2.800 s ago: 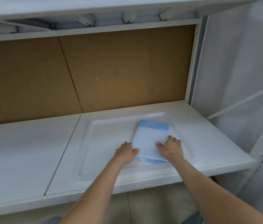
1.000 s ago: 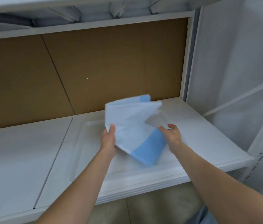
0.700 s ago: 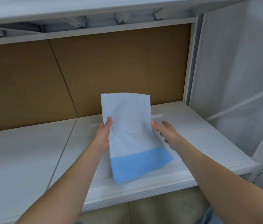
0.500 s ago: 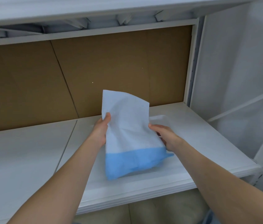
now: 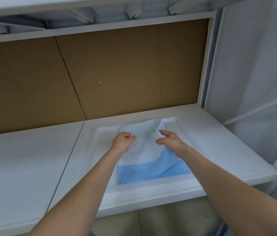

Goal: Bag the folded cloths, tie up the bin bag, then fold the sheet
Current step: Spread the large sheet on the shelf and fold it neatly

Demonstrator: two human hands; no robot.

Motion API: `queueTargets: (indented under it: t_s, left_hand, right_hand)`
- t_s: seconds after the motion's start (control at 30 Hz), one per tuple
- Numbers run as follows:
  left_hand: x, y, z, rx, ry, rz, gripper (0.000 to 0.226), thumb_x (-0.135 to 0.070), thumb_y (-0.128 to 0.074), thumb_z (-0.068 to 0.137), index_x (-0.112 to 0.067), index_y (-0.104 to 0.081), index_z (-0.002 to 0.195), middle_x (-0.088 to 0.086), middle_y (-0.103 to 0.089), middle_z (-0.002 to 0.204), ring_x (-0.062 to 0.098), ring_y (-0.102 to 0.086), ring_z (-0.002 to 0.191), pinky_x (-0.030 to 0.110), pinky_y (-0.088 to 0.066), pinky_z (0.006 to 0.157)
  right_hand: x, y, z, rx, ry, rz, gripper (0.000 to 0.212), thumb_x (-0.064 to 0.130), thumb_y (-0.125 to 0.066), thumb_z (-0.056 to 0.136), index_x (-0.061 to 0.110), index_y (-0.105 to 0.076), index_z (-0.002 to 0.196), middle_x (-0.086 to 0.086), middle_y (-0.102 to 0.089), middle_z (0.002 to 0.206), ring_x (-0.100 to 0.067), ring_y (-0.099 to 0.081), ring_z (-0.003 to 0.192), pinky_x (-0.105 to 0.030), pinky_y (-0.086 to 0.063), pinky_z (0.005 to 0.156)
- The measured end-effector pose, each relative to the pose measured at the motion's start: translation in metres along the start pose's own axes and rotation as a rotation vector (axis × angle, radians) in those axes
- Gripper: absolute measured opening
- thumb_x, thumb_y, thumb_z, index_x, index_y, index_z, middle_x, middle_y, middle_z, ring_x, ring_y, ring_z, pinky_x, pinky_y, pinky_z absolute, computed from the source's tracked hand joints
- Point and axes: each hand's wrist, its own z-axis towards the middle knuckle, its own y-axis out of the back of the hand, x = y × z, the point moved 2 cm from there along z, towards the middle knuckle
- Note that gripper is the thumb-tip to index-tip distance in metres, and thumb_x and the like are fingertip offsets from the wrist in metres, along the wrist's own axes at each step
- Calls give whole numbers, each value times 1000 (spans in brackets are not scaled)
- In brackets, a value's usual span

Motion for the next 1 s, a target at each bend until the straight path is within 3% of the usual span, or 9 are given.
queueTargets:
  t_s: [0.13,0.2,0.33,0.43,0.53,0.67,0.73,0.9,1.0]
  left_hand:
    - [-22,-18,-21,210,69,-85,41,-53,-56,88,-23,-52,116,1,-58,109,23,-68,92,30,-56,69]
    - [-23,-25,-22,185,23,-67,27,-41,-57,90,-19,-58,106,4,-62,101,22,-67,84,33,-58,71]
    - [-15,-22,-11,-74,-58,-47,24,1,-44,83,-12,-58,68,12,-58,73,27,-52,69,33,-49,64]
    - [-10,-13,-9,-173,-88,-32,21,-1,-43,85,-10,-62,83,9,-57,78,28,-51,73,30,-42,67]
    - [-10,-7,-12,-242,-72,-52,21,-9,-45,93,-13,-55,111,6,-59,90,26,-56,83,31,-46,77]
    - [-9,-3,-13,-282,-146,-28,13,-7,-46,93,-18,-45,101,5,-55,76,25,-53,74,31,-44,69]
    - [-8,0,-14,-288,-198,13,17,-2,-43,93,-18,-47,95,7,-58,89,23,-53,77,26,-42,69]
    - [-9,0,-24,-201,-205,-23,34,2,-41,93,-9,-73,95,4,-68,112,20,-61,104,25,-46,92]
    - [-15,-3,-33,15,-153,-105,22,-30,-63,89,-16,-72,103,3,-70,111,20,-63,109,33,-48,93]
  right_hand:
    - [8,-22,-7,160,48,-90,44,6,-58,86,25,-60,125,7,-62,116,-12,-55,106,-20,-45,86]
    - [7,-28,-7,194,8,-125,33,12,-60,84,24,-67,113,1,-67,106,-18,-60,102,-29,-48,88]
    - [-2,-14,-2,-152,75,-112,14,16,-63,85,16,-72,95,-1,-69,95,-19,-64,91,-21,-48,76]
    - [-16,12,1,-427,-34,-487,43,26,-62,86,21,-52,128,-7,-52,126,-28,-52,114,-34,-45,92]
    - [-33,24,2,-341,-178,-585,65,40,-65,83,18,-37,138,-8,-50,131,-31,-47,121,-40,-45,96]
    - [-33,23,-3,-366,-146,-700,34,33,-59,87,24,-57,119,-3,-61,119,-26,-56,111,-34,-46,93]
    - [-28,22,-4,-398,-118,-767,29,28,-57,88,27,-60,117,-2,-63,117,-25,-58,108,-32,-46,90]
    - [-21,15,-4,-355,-91,-161,43,19,-68,83,12,-58,124,-9,-64,109,-25,-63,95,-32,-49,86]
    - [-4,-7,-7,-171,-55,257,31,7,-67,84,11,-63,114,-7,-64,87,-18,-60,72,-31,-47,81]
